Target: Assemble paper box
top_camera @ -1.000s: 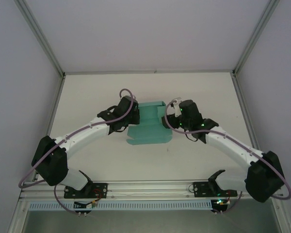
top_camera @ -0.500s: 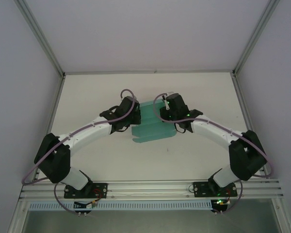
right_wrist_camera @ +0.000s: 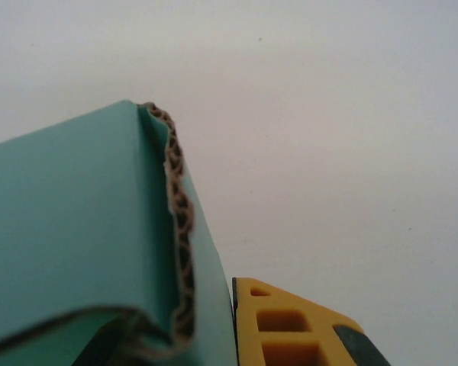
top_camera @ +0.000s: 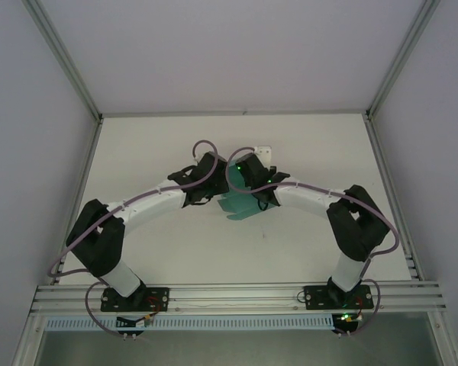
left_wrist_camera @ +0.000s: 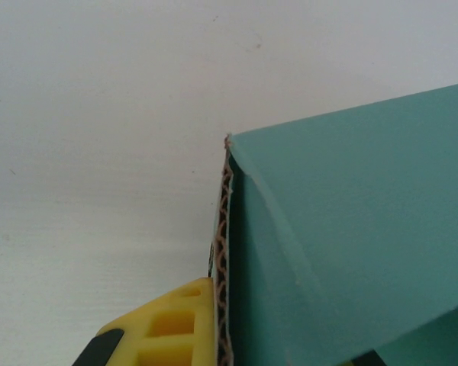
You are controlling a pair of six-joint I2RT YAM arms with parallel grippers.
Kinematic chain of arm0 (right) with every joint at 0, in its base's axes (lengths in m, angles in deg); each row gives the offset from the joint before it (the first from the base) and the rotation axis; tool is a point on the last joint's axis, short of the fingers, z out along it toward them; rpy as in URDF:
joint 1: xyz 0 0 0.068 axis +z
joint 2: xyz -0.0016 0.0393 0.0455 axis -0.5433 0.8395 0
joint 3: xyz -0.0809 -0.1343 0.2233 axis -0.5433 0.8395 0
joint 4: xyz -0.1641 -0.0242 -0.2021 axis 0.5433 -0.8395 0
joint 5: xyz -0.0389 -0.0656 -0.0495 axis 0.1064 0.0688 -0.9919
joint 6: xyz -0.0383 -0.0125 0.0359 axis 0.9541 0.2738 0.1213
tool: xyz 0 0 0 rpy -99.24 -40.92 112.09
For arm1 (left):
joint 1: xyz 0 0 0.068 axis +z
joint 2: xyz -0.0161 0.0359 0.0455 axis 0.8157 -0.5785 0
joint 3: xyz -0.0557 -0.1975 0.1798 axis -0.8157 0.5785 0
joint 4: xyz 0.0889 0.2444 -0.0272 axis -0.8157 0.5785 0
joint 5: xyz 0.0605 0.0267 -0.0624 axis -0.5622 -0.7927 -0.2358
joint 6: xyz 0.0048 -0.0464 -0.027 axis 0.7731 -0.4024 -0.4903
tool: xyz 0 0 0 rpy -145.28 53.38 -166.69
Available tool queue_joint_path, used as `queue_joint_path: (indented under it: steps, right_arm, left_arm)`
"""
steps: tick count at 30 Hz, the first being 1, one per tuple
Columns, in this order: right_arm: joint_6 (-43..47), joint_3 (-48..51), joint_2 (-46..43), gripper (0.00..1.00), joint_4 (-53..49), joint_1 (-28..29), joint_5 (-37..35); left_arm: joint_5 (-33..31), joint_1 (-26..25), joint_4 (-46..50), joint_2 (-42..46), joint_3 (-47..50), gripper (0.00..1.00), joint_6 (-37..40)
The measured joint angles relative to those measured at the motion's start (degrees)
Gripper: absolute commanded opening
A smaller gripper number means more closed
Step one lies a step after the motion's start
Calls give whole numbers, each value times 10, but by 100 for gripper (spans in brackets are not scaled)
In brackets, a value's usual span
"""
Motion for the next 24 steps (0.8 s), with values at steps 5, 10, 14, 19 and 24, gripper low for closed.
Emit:
queue_joint_path:
  steps: [5, 10, 14, 19, 24]
  right_arm:
    - [7, -3, 5, 0, 23, 3, -32]
    - [4, -4, 7, 0, 21, 4, -50]
    - [45, 13, 8, 9, 59, 6, -52]
    - [76, 58, -10, 26, 110, 6, -19]
    - [92, 105, -68, 41, 120, -3, 41]
  left_arm:
    - [-13, 0, -2, -6, -12, 0, -9]
    - [-18, 0, -2, -22, -26, 0, -13]
    - [-21, 0, -2, -30, -29, 0, -11]
    - [-21, 0, 18, -32, -27, 0, -7]
    - [-21, 1, 26, -31, -23, 0, -4]
